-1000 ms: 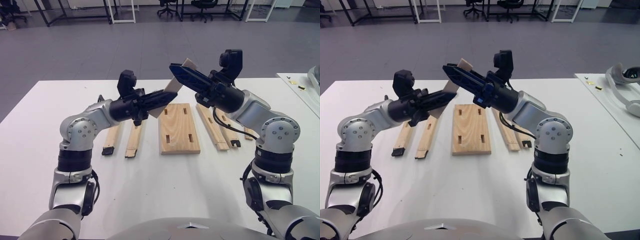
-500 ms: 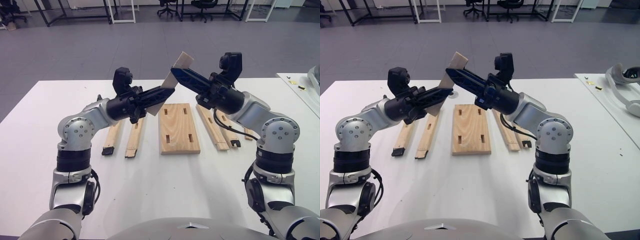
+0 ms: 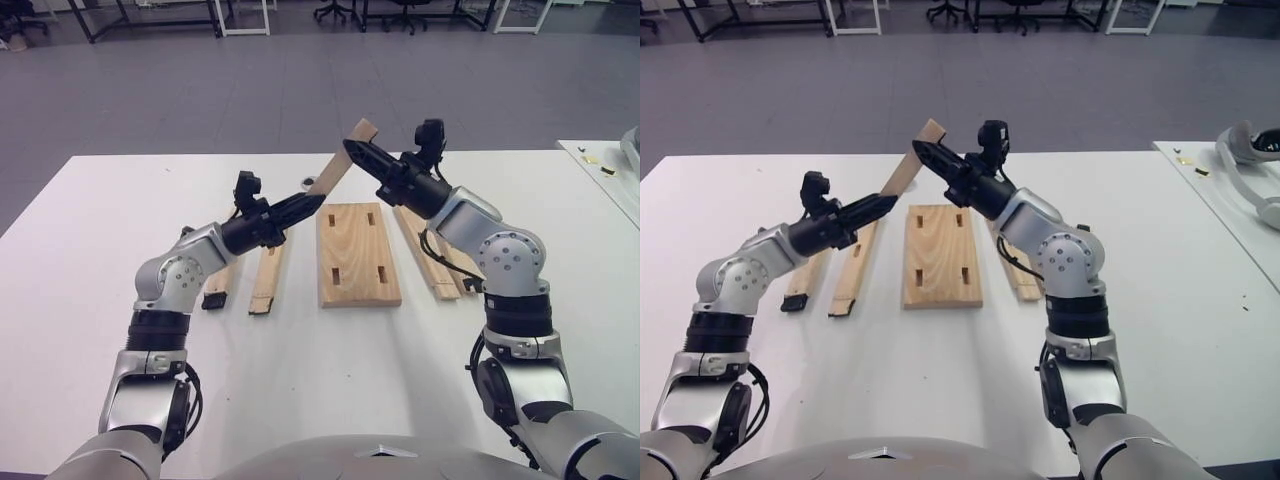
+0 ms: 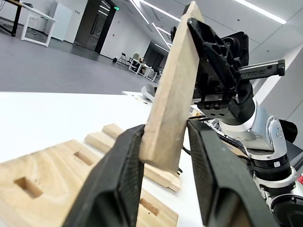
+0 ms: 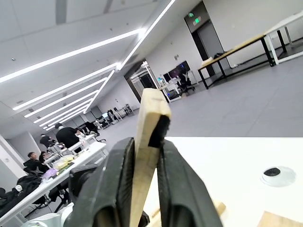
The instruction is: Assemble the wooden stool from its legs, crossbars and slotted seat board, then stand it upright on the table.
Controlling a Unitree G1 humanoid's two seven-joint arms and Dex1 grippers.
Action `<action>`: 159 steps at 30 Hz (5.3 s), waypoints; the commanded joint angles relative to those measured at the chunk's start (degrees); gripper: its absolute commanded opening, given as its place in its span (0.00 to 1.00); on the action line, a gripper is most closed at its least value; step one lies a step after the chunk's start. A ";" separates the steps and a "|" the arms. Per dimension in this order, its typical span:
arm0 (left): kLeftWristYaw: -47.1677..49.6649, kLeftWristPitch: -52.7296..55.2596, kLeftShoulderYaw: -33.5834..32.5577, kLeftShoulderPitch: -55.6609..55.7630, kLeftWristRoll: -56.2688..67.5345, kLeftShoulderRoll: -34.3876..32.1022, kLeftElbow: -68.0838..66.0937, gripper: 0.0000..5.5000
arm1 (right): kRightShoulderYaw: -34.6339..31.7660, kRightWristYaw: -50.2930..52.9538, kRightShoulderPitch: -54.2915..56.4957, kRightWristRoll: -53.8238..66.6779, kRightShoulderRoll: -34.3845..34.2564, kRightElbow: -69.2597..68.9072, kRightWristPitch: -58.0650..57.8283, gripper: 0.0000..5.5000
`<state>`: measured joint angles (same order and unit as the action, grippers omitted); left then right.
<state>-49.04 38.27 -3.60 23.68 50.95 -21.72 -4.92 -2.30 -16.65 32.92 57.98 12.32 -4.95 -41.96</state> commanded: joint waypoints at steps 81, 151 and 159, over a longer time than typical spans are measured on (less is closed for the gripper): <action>34.21 -16.54 -15.98 -4.72 -18.33 5.19 3.21 0.81 | -4.27 5.65 -15.26 -46.49 1.36 4.71 20.26 0.07; 35.60 -17.35 -15.59 -6.22 -19.35 6.68 4.04 0.81 | -5.70 3.71 -20.47 -42.76 -1.93 9.37 14.43 0.07; 35.88 -17.24 -15.32 -6.54 -19.26 7.07 4.54 0.81 | -4.50 4.96 -19.23 -43.74 -0.31 8.51 12.51 0.07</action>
<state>-13.56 20.75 -19.20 17.64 32.41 -14.81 -1.44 -7.81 -11.98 15.58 15.14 11.77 1.45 -24.80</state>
